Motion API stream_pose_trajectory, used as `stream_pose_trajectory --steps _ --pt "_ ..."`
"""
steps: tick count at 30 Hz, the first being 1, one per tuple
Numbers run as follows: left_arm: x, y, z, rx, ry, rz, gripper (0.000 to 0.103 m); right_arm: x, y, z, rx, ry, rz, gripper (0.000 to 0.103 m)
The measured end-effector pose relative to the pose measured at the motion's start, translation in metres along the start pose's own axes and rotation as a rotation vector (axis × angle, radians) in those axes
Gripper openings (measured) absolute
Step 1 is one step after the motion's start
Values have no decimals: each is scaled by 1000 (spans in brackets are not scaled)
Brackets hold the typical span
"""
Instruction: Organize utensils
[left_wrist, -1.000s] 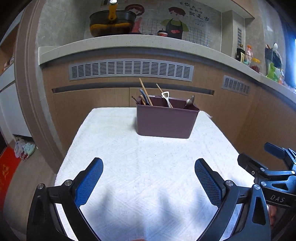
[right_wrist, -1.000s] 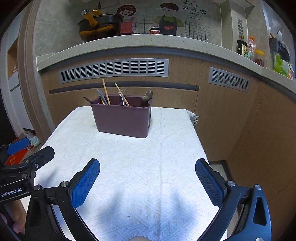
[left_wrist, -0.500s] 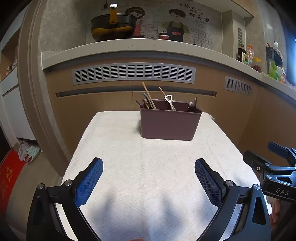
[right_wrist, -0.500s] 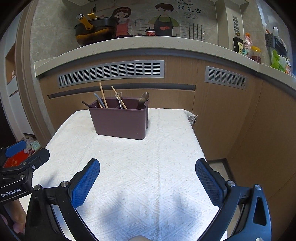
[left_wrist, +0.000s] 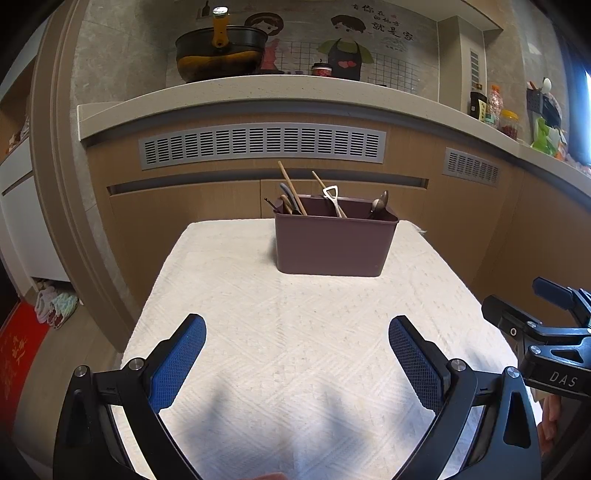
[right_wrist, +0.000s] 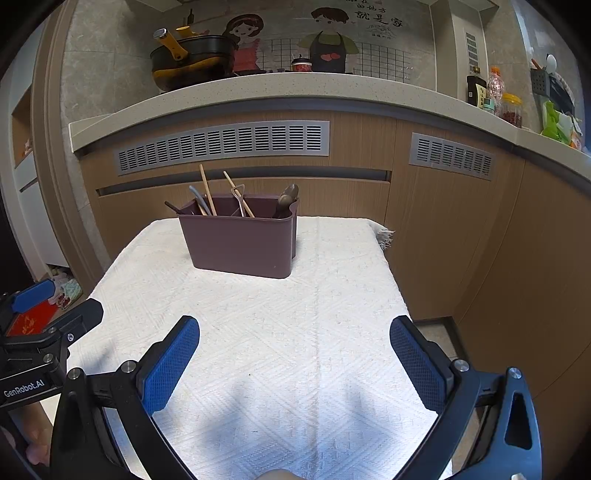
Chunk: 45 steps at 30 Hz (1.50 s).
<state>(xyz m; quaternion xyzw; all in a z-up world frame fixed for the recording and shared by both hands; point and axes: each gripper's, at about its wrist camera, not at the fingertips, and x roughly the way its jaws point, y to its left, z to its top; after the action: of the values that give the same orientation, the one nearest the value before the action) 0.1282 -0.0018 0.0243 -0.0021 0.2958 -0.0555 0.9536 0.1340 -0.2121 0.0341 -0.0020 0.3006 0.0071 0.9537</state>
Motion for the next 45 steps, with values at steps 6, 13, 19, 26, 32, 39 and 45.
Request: stream_pose_trajectory --steps 6,13,19,26,32,39,45 --pt "0 0 -1 3 2 1 99 0 0 0 -4 -3 0 103" --pt "0 0 -1 3 1 2 99 -1 0 0 -5 -5 -2 103" --pt "0 0 -1 4 0 4 99 -1 1 -1 -5 -5 0 103" --pt "0 2 -1 -1 1 10 99 -2 1 -1 -5 -4 -1 103" --pt "0 3 -1 -3 0 13 99 -2 1 -1 -7 -5 -1 103" --pt "-1 4 -1 -3 -1 17 99 -5 0 -1 -6 -7 -8 103" --pt "-1 4 -2 -5 -6 25 99 -5 1 0 -11 -7 -9 103"
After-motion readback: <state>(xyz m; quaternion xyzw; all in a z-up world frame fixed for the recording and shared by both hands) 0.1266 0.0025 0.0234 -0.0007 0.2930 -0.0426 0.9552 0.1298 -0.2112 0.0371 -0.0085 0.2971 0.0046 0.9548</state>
